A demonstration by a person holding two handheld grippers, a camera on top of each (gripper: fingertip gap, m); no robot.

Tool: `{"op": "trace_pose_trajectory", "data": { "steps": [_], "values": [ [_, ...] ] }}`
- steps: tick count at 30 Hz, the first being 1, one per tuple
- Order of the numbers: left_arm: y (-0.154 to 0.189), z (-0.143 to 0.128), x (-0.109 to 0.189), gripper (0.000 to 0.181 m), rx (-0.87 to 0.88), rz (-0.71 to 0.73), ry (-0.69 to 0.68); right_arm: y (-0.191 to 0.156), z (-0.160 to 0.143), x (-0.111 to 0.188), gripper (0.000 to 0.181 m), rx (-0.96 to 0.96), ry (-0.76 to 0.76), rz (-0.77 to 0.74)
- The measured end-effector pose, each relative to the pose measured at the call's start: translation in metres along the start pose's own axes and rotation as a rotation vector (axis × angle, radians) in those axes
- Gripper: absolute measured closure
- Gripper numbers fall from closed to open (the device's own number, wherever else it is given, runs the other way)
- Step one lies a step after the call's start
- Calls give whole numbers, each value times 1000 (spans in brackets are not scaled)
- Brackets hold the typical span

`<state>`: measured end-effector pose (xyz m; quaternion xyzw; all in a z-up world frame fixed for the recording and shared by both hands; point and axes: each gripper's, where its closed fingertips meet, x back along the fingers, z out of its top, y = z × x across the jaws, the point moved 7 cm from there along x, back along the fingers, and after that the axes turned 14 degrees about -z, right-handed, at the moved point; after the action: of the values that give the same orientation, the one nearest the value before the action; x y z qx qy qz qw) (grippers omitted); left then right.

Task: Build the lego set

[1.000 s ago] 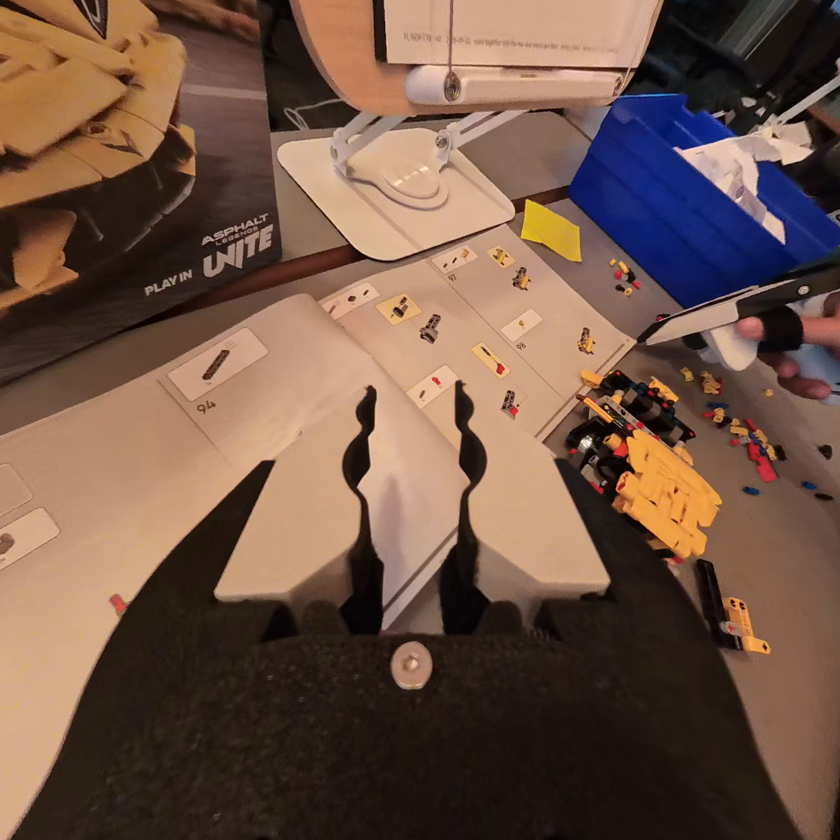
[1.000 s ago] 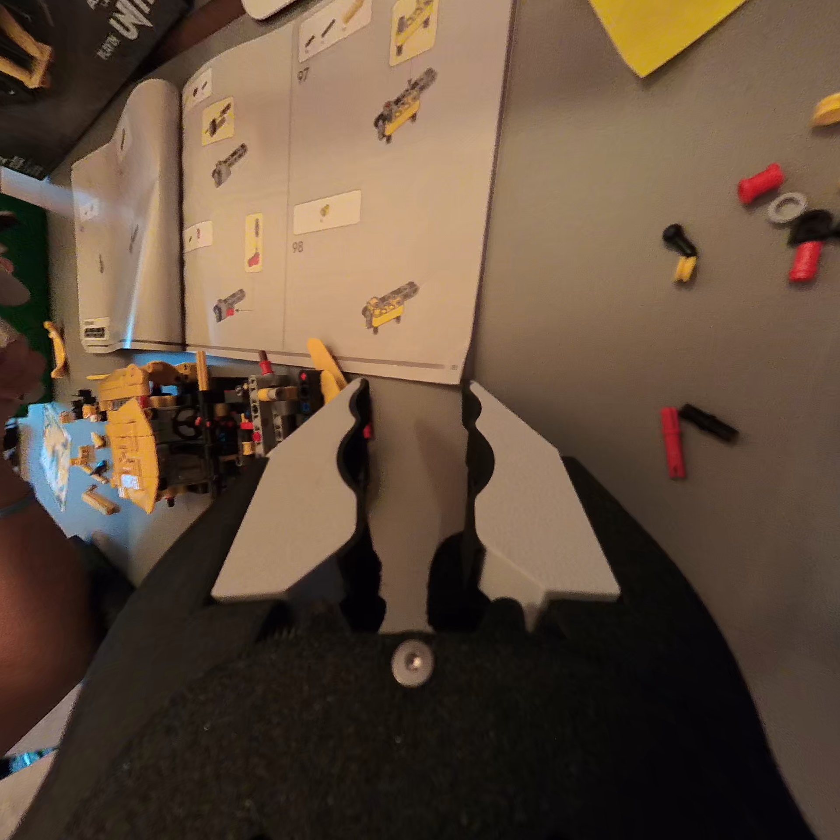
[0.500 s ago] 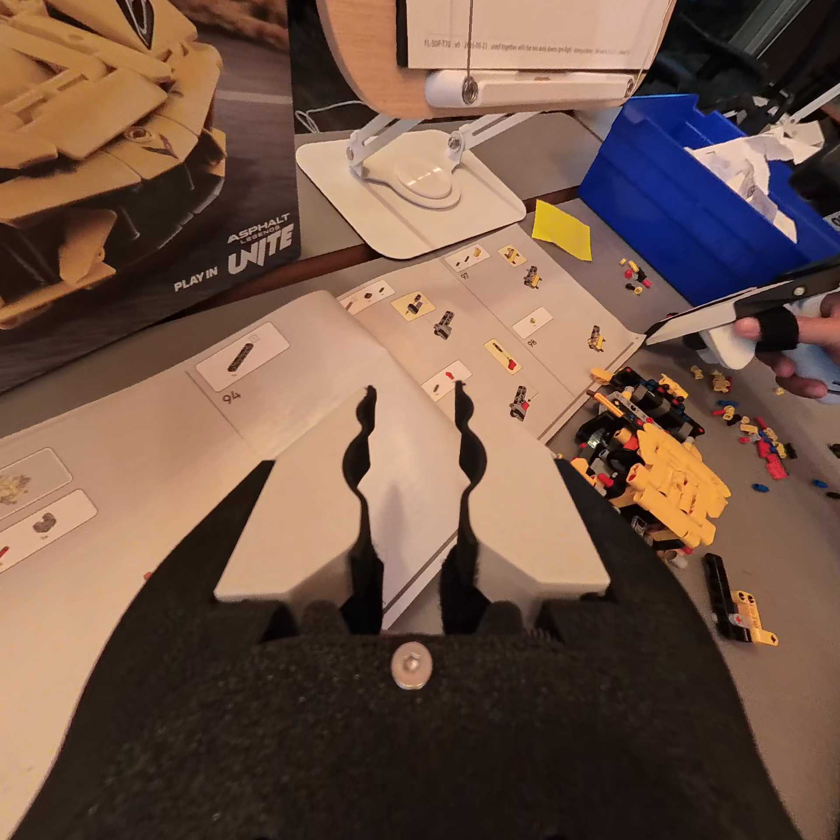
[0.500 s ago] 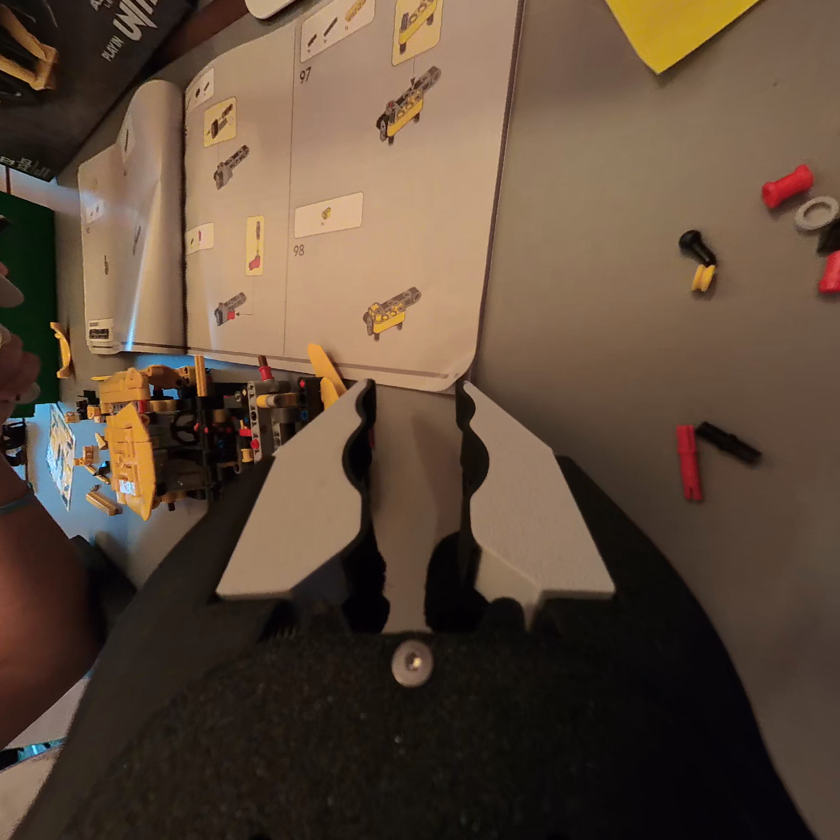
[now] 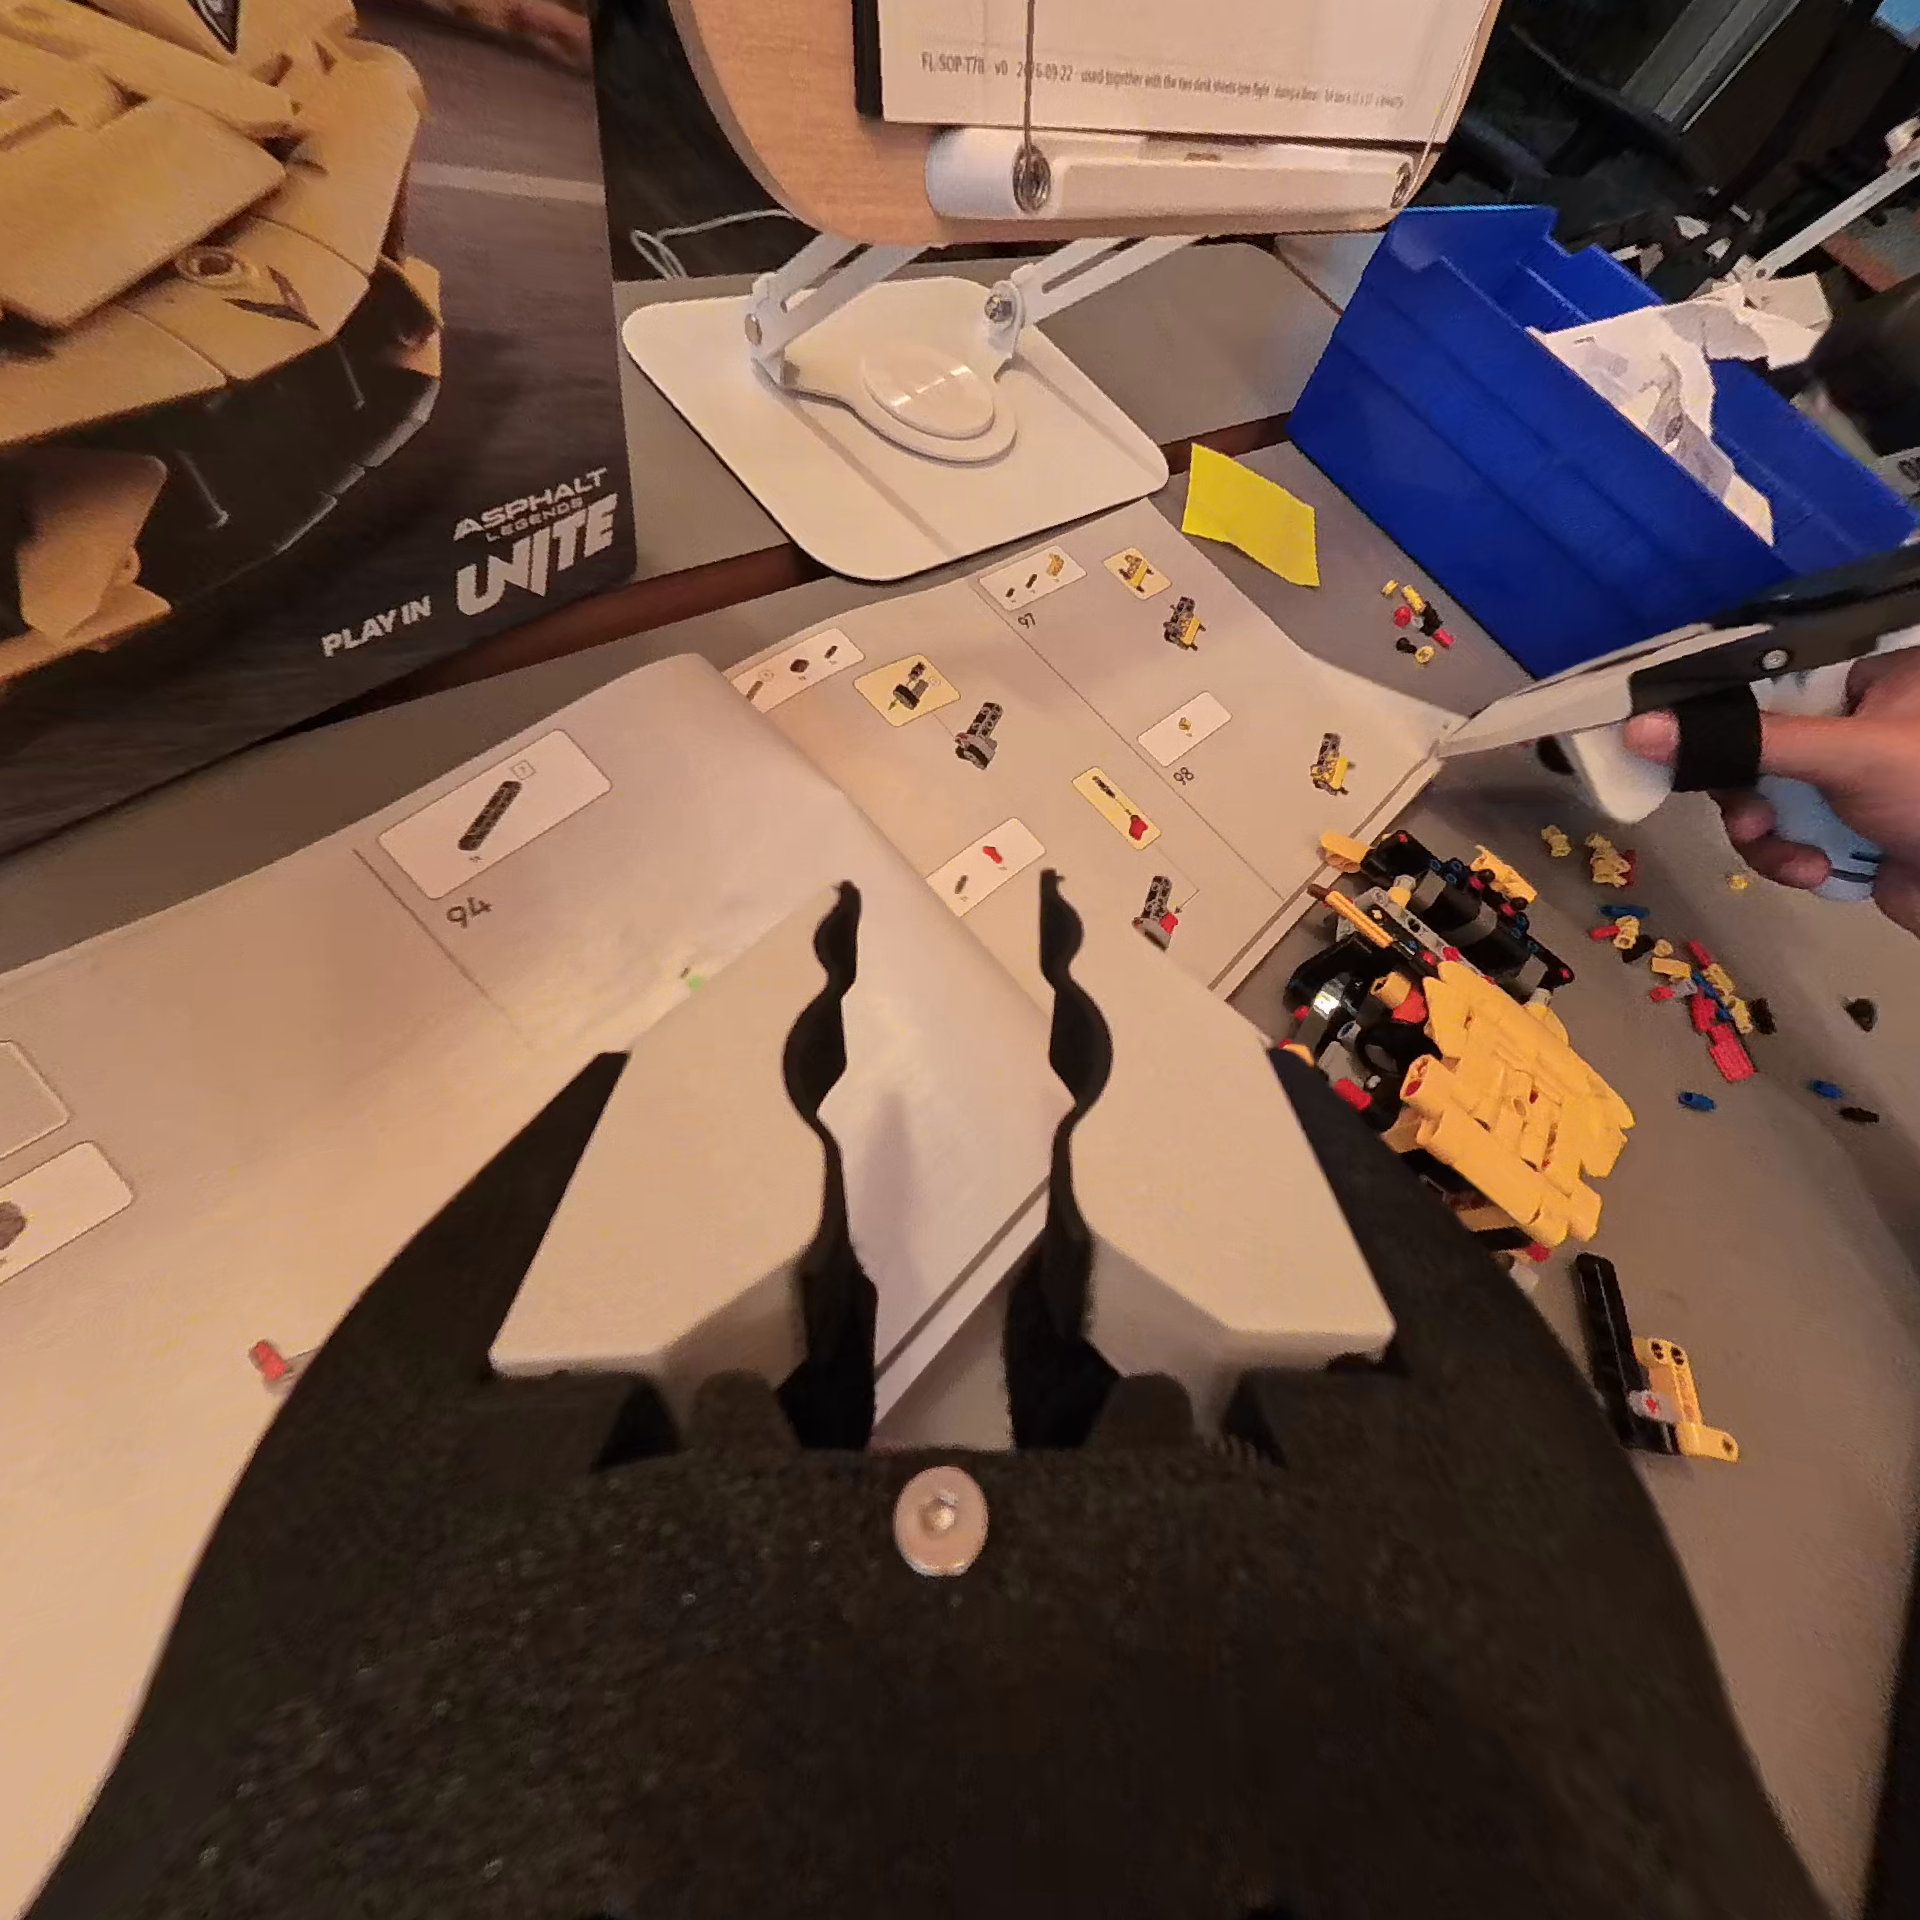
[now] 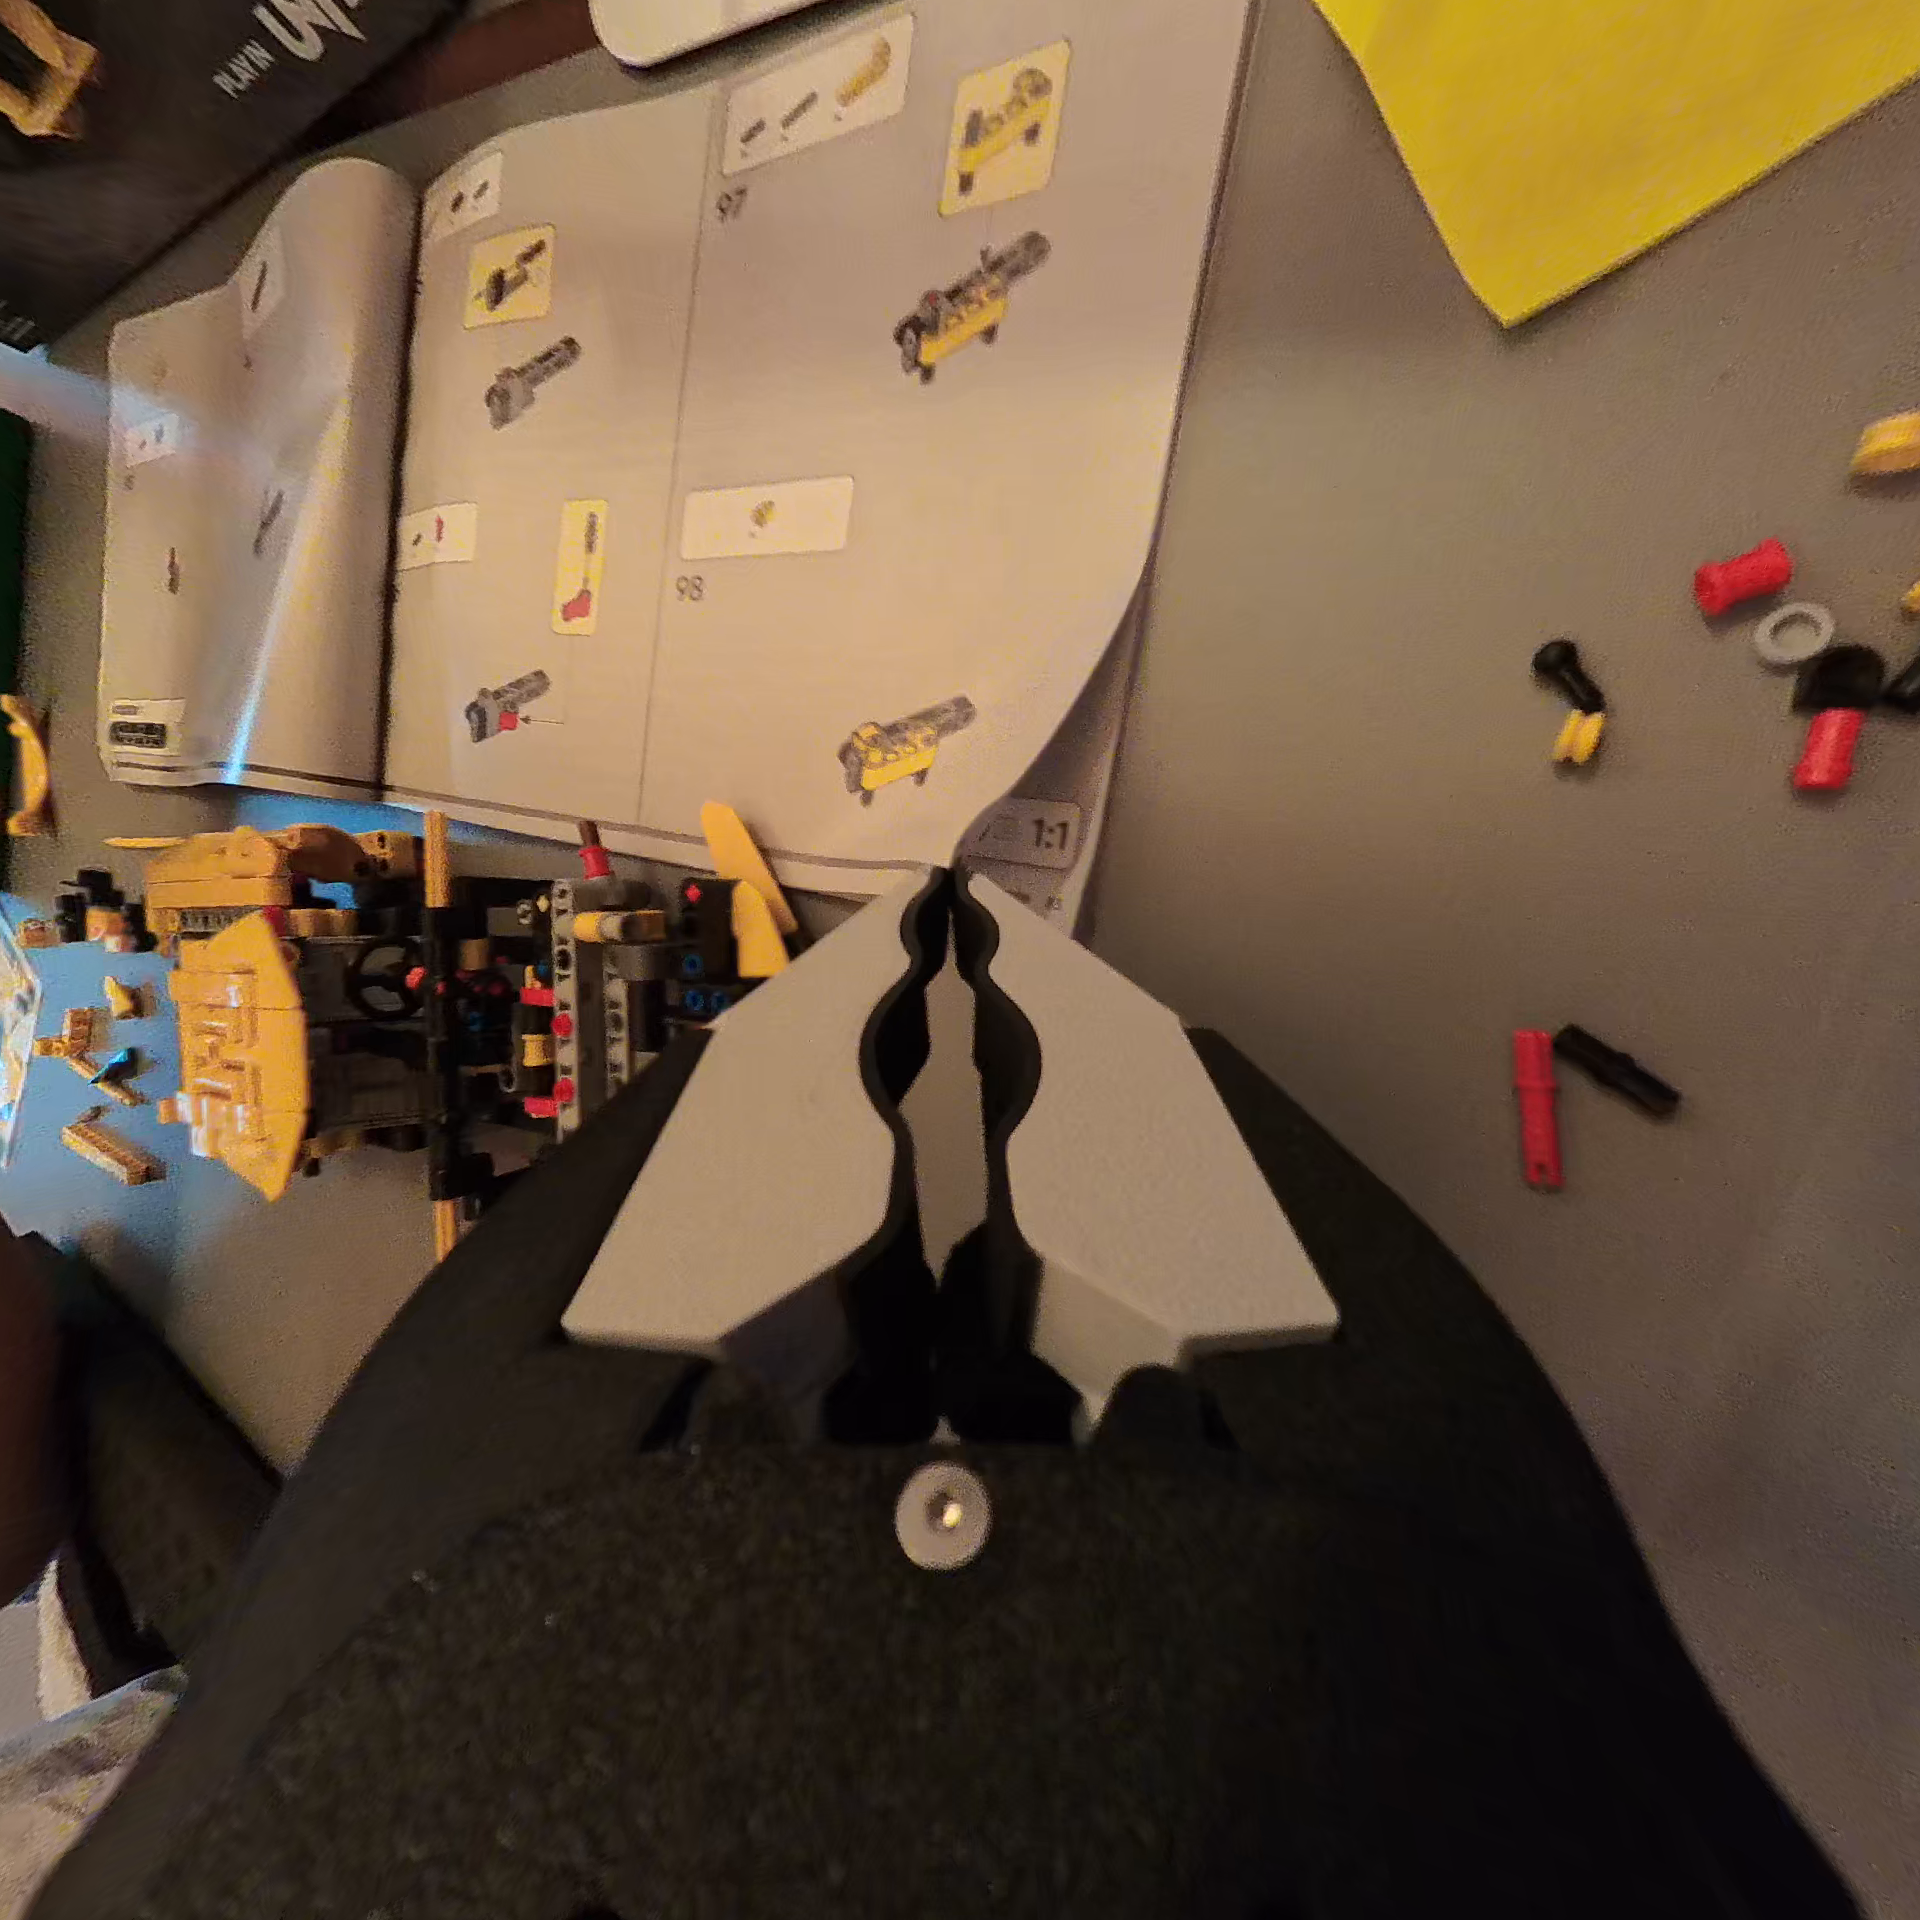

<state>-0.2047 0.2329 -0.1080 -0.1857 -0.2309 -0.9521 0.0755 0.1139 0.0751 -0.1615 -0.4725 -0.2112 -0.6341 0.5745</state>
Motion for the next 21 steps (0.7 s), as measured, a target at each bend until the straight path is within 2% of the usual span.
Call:
{"op": "trace_pose_trajectory", "data": {
  "steps": [3, 6, 10, 12, 14, 16, 19, 21],
  "values": [
    [4, 0, -5, 146, 56, -42, 14, -20, 8, 14, 181, 127, 99, 19],
    [12, 2, -12, 145, 174, -176, 76, -57, 11, 25, 181, 333, 168, 13],
    [26, 1, -22, 130, 277, -331, 108, -118, 10, 17, 181, 629, 186, 1],
    [30, -1, -27, 129, 301, -355, 96, -139, 15, 7, 181, 736, 159, -94],
    [30, -3, -31, 129, 311, -347, 85, -146, 26, -3, 181, 785, 140, -201],
    [27, -6, -33, 128, 330, -333, 77, -146, 37, -15, 181, 785, 114, -244],
    [21, -8, -32, 128, 366, -327, 79, -152, 44, -27, 181, 808, 65, -229],
    [15, -8, -30, 128, 389, -320, 94, -167, 43, -27, 181, 847, 94, -173]
  ]
}}
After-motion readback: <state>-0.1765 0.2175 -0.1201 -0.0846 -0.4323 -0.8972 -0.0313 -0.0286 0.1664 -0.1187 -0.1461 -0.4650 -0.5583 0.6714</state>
